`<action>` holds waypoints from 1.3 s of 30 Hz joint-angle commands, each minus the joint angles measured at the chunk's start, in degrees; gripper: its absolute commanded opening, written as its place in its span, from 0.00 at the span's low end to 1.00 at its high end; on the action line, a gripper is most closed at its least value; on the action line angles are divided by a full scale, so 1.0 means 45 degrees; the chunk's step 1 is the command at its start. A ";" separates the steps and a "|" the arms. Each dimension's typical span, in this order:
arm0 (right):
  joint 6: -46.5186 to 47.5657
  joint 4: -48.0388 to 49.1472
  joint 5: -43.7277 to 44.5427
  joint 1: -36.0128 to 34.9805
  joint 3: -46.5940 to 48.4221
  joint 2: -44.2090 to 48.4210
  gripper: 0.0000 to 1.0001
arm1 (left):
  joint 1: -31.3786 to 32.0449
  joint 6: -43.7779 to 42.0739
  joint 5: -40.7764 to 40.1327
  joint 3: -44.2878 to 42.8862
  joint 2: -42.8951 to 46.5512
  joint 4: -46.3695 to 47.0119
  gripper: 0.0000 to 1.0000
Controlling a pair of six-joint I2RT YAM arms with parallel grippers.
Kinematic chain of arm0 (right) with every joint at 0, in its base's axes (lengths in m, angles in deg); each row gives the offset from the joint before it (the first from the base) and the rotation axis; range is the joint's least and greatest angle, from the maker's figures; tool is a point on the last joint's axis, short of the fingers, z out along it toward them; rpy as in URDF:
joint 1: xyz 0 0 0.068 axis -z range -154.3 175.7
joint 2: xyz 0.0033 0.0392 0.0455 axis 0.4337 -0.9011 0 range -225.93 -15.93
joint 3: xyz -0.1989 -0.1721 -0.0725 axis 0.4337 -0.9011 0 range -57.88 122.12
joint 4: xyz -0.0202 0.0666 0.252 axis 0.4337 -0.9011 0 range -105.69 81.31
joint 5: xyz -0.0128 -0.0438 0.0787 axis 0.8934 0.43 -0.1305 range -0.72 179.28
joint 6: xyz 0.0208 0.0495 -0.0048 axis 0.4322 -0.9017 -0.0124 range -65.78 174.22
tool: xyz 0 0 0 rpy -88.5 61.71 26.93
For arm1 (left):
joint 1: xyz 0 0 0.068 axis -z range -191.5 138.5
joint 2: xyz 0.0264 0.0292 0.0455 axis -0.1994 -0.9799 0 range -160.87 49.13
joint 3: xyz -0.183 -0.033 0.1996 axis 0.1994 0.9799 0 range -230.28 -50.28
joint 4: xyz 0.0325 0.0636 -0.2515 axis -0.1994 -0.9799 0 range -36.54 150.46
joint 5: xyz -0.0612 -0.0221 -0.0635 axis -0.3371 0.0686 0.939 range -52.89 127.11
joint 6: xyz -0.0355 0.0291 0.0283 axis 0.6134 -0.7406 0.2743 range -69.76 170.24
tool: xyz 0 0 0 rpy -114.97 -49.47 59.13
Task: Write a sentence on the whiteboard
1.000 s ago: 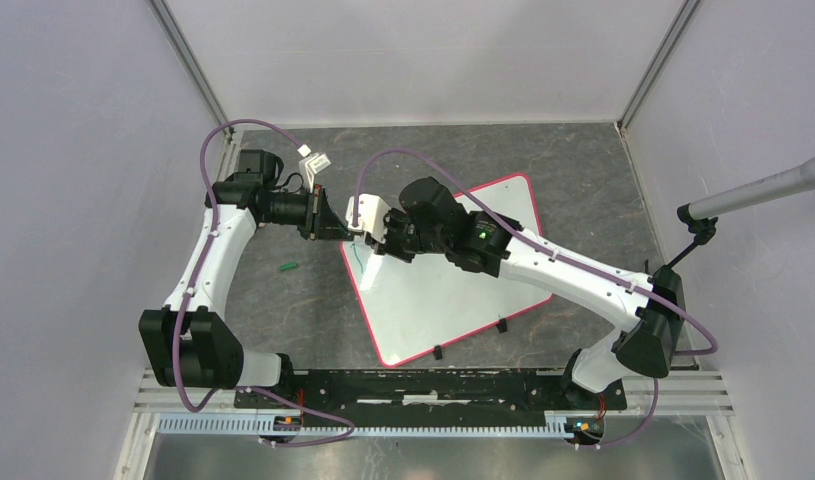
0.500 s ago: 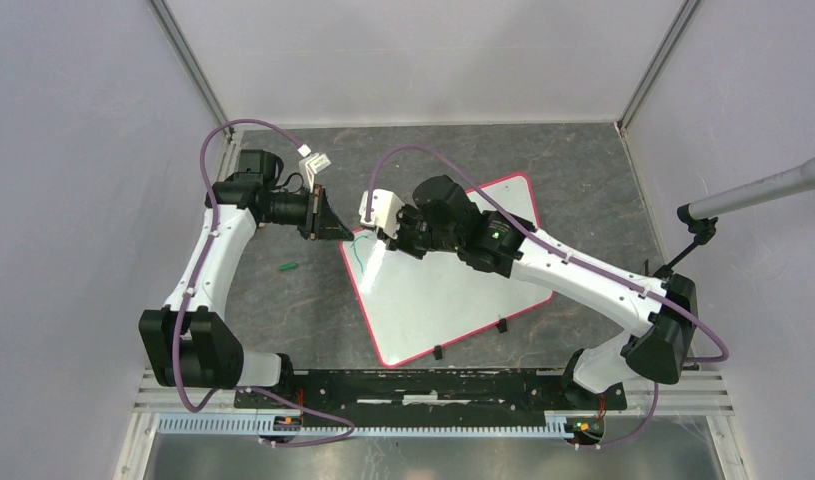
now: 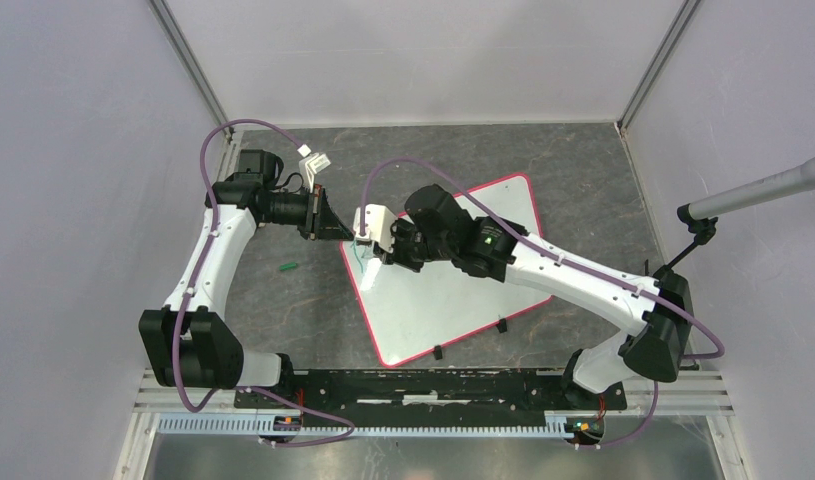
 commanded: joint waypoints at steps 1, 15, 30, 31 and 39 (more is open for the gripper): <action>-0.0069 0.0002 -0.0144 -0.0166 0.0399 -0.0255 0.00 | -0.0010 -0.0564 0.0654 -0.0062 0.0146 0.0073 0.03; -0.0093 0.0234 0.0685 0.0184 0.0215 0.0272 0.00 | -0.0015 -0.0539 0.0637 -0.0081 0.0089 0.0069 0.02; -0.0016 -0.0134 0.0528 0.0465 -0.1110 0.1013 0.00 | -0.0005 -0.0507 0.0592 -0.0101 0.0021 0.0073 0.03; -0.0017 -0.0161 0.0452 0.0466 -0.1164 0.1031 0.00 | -0.0006 -0.0507 0.0591 -0.0101 0.0010 0.0071 0.03; -0.0154 -0.0037 -0.0291 0.0224 -0.1070 0.0660 0.00 | -0.0010 -0.0542 0.0596 -0.0045 0.0046 0.0071 0.02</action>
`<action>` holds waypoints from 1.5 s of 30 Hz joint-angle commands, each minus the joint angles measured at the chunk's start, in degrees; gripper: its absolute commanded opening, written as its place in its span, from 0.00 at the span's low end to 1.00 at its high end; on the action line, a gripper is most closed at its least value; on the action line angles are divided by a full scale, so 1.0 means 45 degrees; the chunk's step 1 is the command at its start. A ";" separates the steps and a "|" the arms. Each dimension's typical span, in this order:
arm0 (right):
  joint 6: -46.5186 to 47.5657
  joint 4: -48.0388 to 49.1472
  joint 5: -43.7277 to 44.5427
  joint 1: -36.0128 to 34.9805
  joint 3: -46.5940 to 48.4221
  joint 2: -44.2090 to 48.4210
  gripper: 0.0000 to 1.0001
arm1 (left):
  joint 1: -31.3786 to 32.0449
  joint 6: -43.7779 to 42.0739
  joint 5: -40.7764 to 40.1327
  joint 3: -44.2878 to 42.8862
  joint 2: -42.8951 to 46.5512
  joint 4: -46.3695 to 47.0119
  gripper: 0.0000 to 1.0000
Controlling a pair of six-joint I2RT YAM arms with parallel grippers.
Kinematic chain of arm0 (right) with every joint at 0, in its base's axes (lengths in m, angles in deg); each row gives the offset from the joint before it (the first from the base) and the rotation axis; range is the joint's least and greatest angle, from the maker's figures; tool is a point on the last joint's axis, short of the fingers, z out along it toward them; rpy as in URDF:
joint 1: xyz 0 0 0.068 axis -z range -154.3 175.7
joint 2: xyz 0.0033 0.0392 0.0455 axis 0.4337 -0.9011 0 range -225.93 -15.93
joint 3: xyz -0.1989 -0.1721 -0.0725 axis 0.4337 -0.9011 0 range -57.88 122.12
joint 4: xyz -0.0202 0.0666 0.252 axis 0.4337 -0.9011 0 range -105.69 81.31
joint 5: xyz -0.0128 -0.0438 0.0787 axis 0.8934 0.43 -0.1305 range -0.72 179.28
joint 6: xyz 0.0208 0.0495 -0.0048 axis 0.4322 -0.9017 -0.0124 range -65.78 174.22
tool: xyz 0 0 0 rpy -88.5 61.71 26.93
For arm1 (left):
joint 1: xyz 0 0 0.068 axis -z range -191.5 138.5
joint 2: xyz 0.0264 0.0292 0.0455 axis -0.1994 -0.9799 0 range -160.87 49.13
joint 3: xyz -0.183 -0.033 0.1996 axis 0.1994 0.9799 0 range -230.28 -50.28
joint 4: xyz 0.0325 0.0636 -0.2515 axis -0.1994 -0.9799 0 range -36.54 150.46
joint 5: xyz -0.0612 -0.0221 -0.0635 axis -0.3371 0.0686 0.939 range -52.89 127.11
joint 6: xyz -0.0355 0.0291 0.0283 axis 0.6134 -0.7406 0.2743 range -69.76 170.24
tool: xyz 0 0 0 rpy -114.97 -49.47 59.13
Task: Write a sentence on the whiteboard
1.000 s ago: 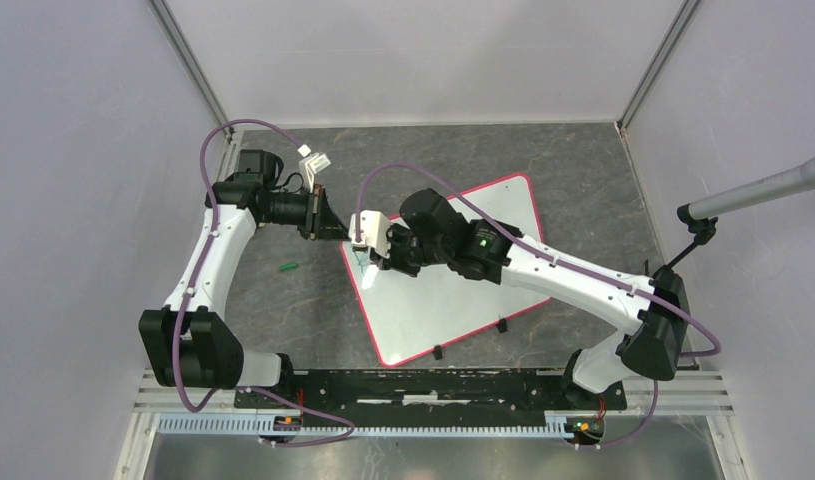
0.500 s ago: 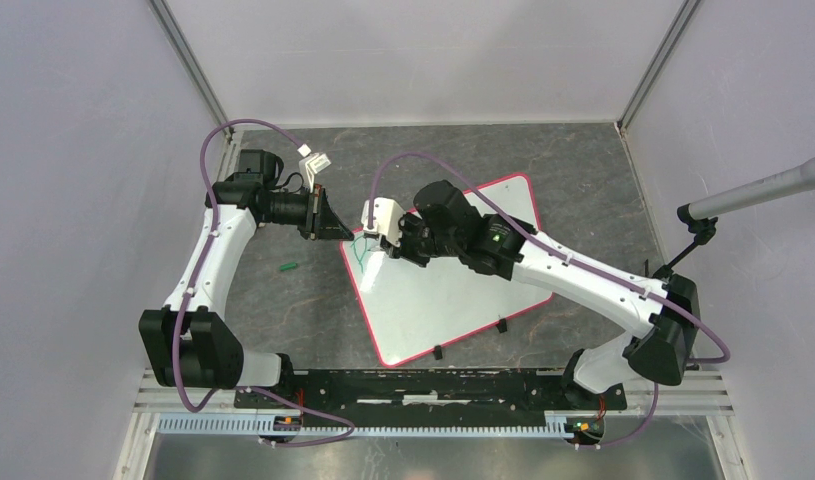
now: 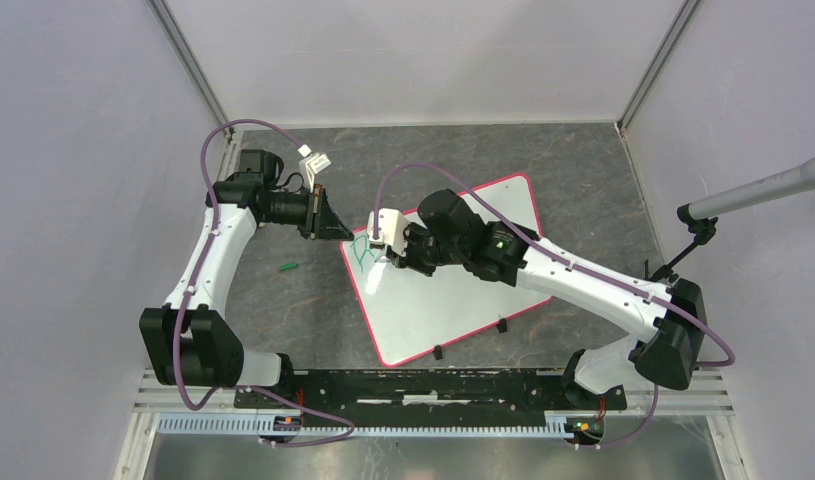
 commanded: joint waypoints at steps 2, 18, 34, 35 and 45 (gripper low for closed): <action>-0.0182 0.0044 -0.0350 -0.0289 0.0251 -0.0367 0.00 | -0.0008 -0.0537 0.0615 -0.0042 0.0162 0.0044 0.02; -0.0126 0.0108 -0.0555 -0.0486 0.1305 -0.0635 0.00 | -0.0005 -0.0600 0.0445 -0.0032 0.0170 0.0042 0.02; 0.0266 0.0333 -0.2524 0.0971 -0.0249 0.1494 0.00 | 0.0030 -0.1593 -0.0088 -0.0250 -0.0014 -0.0771 0.02; 0.0284 0.0348 -0.2577 0.1070 -0.0300 0.1557 0.00 | 0.0038 -0.1702 -0.0148 -0.0303 -0.0071 -0.0929 0.02; 0.0198 0.0828 -0.2772 0.1402 -0.0619 0.1696 0.00 | 0.0322 -0.1988 -0.0709 -0.0391 -0.0272 -0.1095 0.02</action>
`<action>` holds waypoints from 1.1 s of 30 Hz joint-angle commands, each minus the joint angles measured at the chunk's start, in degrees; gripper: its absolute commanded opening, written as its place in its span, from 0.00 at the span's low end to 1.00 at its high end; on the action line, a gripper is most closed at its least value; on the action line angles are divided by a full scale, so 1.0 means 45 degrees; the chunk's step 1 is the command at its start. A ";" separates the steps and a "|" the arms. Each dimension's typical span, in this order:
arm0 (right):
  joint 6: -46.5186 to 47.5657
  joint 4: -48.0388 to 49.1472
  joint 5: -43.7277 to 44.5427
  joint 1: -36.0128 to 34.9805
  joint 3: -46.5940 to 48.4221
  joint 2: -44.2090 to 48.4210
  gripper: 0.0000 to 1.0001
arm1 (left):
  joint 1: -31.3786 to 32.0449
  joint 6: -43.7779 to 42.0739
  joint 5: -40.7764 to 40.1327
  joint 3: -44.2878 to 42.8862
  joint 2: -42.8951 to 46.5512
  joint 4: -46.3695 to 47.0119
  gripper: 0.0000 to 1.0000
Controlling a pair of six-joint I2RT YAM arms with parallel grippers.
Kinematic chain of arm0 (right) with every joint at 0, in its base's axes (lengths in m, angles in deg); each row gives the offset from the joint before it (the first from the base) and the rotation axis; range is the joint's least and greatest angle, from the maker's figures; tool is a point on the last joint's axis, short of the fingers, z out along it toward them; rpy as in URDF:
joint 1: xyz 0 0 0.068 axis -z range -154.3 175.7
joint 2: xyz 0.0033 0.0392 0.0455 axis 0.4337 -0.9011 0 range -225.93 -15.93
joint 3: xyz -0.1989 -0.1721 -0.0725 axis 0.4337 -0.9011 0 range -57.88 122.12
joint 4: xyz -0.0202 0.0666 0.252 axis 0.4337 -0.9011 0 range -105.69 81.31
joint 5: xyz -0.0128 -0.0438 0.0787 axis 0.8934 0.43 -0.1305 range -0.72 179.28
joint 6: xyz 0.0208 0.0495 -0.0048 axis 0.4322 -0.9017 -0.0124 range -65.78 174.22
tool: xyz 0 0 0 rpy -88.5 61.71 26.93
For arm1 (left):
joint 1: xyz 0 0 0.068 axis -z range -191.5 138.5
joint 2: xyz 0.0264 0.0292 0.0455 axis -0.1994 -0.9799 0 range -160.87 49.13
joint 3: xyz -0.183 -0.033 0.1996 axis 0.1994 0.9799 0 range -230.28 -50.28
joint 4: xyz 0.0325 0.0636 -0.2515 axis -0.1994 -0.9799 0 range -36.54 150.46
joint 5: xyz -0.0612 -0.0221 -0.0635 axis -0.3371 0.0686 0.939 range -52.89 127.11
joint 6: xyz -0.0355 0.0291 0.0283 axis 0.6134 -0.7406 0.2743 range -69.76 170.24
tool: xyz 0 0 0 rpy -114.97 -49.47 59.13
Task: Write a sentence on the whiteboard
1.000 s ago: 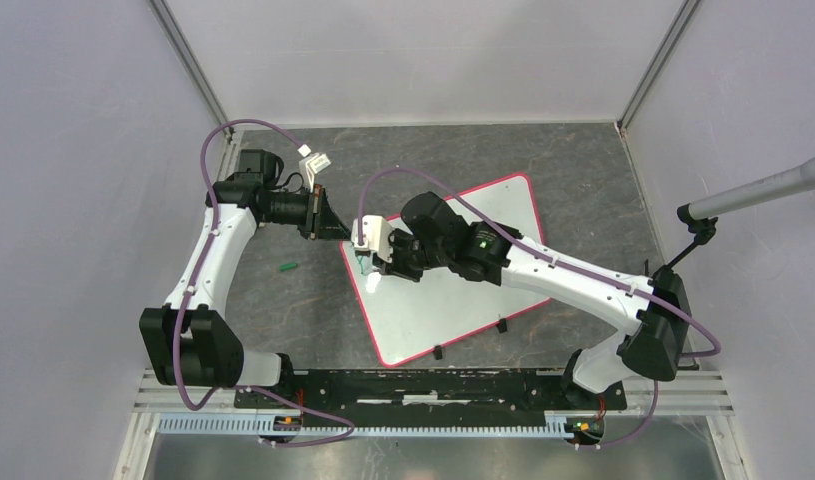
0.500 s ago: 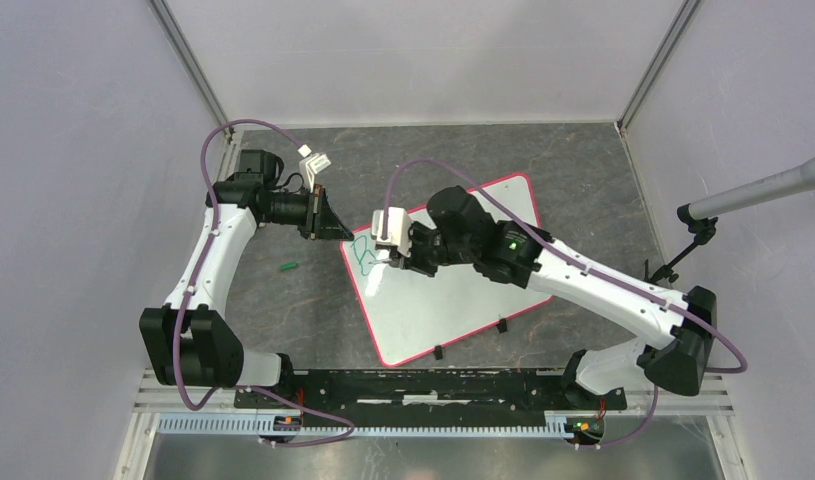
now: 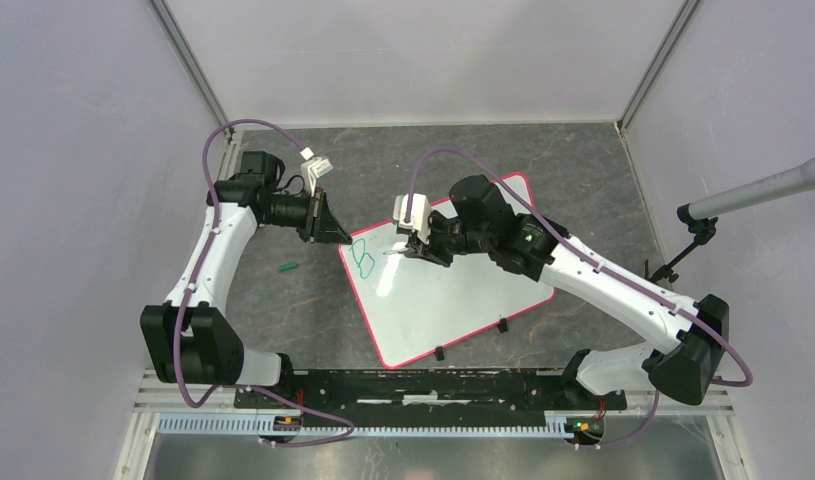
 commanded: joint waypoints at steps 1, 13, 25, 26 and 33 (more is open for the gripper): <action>0.0034 0.0682 -0.0547 0.0019 -0.0062 0.0411 0.00 | 0.0301 -0.0816 -0.0411 -0.0399 -0.0134 -0.0464 0.02; -0.0114 0.0925 -0.0573 -0.0202 0.0023 0.0028 0.00 | 0.0539 -0.1121 -0.0539 -0.0676 -0.0424 -0.0693 0.02; 0.0043 0.0963 0.0849 -0.0588 0.0312 -0.0531 0.00 | 0.0580 -0.1153 -0.0500 -0.0638 -0.0357 -0.0704 0.02; 0.0025 0.0991 0.0901 -0.0591 0.0312 -0.0579 0.00 | 0.0581 -0.1150 -0.0509 -0.0638 -0.0363 -0.0693 0.02; -0.0055 0.1278 0.0860 -0.0596 0.0392 -0.0812 0.00 | 0.0586 -0.1189 -0.0469 -0.0643 -0.0409 -0.0692 0.02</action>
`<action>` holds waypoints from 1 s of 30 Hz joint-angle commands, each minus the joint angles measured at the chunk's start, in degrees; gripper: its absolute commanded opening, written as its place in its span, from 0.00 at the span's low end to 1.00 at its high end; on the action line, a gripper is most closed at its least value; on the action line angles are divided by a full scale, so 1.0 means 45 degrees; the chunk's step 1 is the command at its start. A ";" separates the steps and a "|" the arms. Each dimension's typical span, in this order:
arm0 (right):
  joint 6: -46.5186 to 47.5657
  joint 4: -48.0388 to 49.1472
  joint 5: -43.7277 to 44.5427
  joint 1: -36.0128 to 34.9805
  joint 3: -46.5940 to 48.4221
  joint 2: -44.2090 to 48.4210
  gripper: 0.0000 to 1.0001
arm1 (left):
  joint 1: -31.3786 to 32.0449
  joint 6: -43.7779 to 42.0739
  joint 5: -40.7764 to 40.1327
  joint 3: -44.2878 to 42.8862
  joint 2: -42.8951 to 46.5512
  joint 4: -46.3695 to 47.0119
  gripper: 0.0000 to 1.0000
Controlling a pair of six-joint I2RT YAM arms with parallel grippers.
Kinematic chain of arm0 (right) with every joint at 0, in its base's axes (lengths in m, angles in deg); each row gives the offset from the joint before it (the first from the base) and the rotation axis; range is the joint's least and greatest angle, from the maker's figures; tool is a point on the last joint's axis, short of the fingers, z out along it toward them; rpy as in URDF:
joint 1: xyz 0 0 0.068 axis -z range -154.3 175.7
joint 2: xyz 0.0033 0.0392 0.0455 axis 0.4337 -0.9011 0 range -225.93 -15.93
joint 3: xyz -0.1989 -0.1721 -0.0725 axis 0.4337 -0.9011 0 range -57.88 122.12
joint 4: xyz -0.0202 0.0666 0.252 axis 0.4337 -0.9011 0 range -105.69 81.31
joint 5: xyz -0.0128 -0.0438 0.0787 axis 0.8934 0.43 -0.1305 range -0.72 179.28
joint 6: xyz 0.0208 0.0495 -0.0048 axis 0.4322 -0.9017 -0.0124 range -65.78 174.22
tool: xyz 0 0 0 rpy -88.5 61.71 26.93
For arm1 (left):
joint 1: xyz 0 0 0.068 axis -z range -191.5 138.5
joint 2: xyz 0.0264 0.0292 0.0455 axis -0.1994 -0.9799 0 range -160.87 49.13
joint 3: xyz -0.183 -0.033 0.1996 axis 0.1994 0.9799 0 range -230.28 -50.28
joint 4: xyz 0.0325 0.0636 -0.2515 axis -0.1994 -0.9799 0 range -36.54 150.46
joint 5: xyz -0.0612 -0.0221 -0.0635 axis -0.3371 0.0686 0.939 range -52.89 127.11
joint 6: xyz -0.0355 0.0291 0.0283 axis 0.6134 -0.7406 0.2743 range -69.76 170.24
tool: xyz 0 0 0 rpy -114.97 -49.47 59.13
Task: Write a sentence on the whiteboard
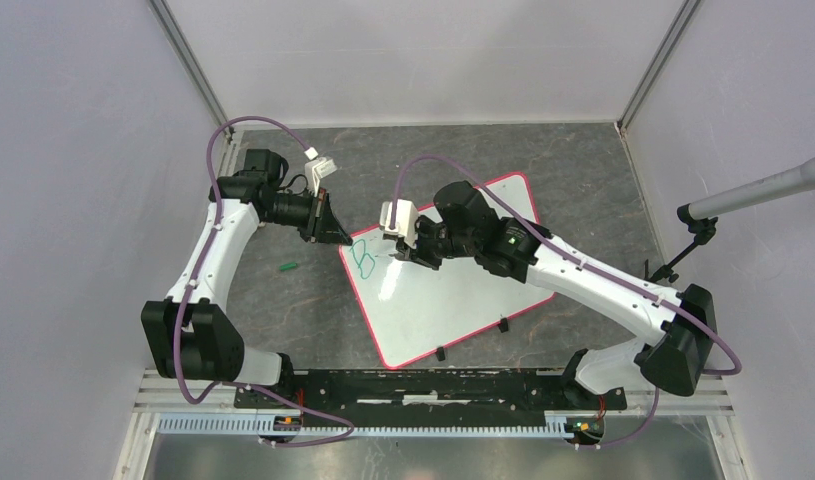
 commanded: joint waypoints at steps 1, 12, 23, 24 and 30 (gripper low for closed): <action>-0.0058 0.0688 0.0134 -0.0029 0.0435 -0.0126 0.00 | 0.0356 -0.0673 -0.0110 -0.0259 -0.0144 -0.0221 0.02; 0.0003 0.0953 0.0368 -0.0039 0.0470 -0.0371 0.00 | 0.0344 -0.0698 -0.0033 -0.0216 -0.0077 -0.0215 0.02; 0.0257 0.0611 0.1207 -0.0027 -0.0026 -0.0094 0.00 | 0.0346 -0.0644 -0.0063 -0.0227 -0.0064 -0.0219 0.02; 0.0275 0.0567 0.1199 -0.0014 -0.0085 -0.0059 0.00 | 0.0334 -0.0610 -0.0062 -0.0233 -0.0050 -0.0221 0.02; 0.0238 0.0346 0.1200 -0.0012 -0.0579 0.0317 0.00 | 0.0344 -0.0603 -0.0039 -0.0240 -0.0019 -0.0213 0.02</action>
